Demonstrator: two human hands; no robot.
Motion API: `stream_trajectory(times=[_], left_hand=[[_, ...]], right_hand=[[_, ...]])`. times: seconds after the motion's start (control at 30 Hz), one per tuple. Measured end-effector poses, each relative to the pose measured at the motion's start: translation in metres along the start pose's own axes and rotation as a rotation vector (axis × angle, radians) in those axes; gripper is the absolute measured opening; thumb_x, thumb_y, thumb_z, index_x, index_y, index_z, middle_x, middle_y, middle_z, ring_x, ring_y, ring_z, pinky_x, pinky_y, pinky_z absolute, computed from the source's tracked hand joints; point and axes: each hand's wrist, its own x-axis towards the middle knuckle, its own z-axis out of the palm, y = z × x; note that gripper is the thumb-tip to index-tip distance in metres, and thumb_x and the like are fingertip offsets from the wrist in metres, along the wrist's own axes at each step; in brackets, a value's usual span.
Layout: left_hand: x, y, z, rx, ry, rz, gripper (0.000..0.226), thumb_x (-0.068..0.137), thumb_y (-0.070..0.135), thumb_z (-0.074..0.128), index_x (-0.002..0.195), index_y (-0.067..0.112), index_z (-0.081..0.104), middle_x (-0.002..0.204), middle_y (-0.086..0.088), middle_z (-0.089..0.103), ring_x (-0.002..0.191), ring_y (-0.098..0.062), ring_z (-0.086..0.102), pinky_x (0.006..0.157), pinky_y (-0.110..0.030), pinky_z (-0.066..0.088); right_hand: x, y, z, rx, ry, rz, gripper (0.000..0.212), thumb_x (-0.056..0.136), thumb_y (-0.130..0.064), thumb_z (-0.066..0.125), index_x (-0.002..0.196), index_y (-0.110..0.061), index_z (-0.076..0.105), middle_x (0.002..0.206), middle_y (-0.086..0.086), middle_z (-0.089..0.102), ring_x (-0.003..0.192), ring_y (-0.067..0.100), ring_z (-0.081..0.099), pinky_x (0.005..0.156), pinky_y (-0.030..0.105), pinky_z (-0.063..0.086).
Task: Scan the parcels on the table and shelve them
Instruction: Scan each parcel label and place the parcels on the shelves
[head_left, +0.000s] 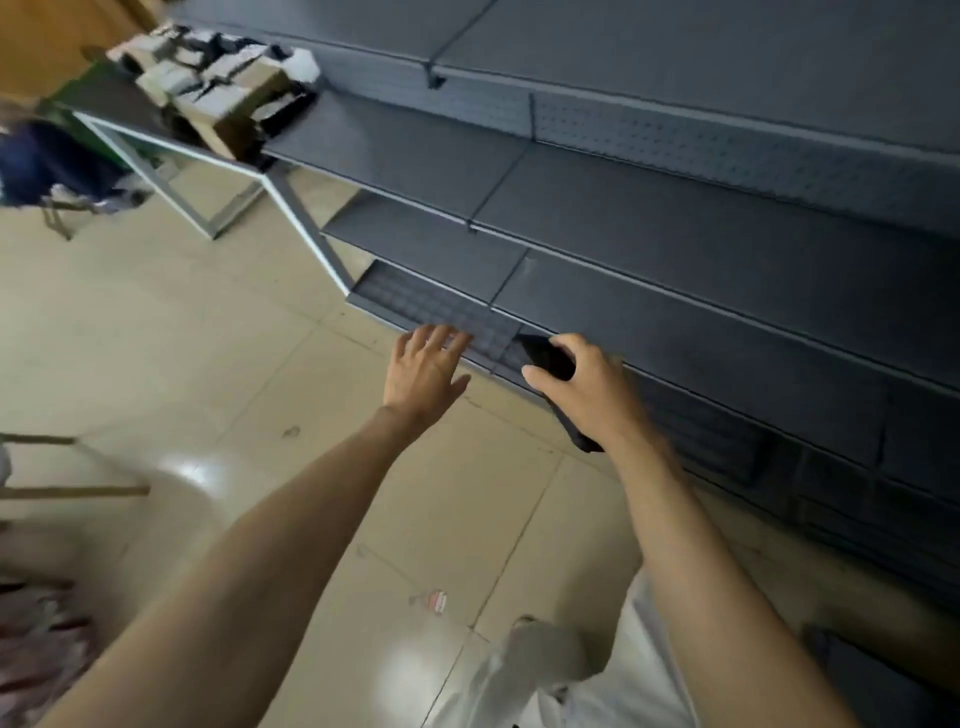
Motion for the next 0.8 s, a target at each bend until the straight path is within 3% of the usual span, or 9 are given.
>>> stream_trajectory(times=[0.27, 0.4, 0.6, 0.8], left_hand=[[-0.055, -0.151, 0.005, -0.131, 0.041, -0.418, 0.049, 0.091, 0.038, 0.065, 0.136, 0.027, 0.05, 0.14, 0.001, 0.049, 0.133, -0.025, 0.039, 0.107, -0.042, 0.03], [-0.051, -0.214, 0.015, -0.143, 0.02, -0.519, 0.048, 0.09, 0.037, 0.066, 0.134, 0.026, 0.052, 0.139, 0.002, 0.05, 0.132, -0.025, 0.04, 0.106, -0.041, 0.03], [0.002, -0.33, 0.018, -0.11, -0.005, -0.625, 0.047, 0.089, 0.037, 0.067, 0.132, 0.026, 0.054, 0.136, 0.001, 0.053, 0.131, -0.027, 0.042, 0.107, -0.043, 0.03], [0.095, -0.445, 0.004, -0.126, 0.035, -0.753, 0.045, 0.091, 0.038, 0.063, 0.133, 0.028, 0.053, 0.138, 0.002, 0.051, 0.131, -0.026, 0.043, 0.107, -0.04, 0.03]], right_hand=[[0.047, -0.107, 0.11, -0.047, -0.239, -0.212, 0.053, 0.088, -0.049, 0.066, 0.134, -0.023, 0.055, 0.122, 0.001, 0.063, 0.101, 0.016, 0.054, 0.078, 0.03, 0.041], [0.096, -0.148, 0.157, -0.041, -0.319, -0.246, 0.051, 0.087, -0.046, 0.067, 0.131, -0.022, 0.056, 0.12, -0.001, 0.063, 0.099, 0.014, 0.052, 0.08, 0.032, 0.044], [0.214, -0.231, 0.22, -0.04, -0.415, -0.296, 0.047, 0.085, -0.047, 0.069, 0.125, -0.023, 0.06, 0.115, -0.002, 0.066, 0.108, 0.02, 0.059, 0.088, 0.038, 0.051], [0.348, -0.334, 0.264, -0.082, -0.395, -0.401, 0.05, 0.085, -0.056, 0.062, 0.127, -0.031, 0.058, 0.12, -0.003, 0.067, 0.11, 0.021, 0.06, 0.087, 0.038, 0.051]])
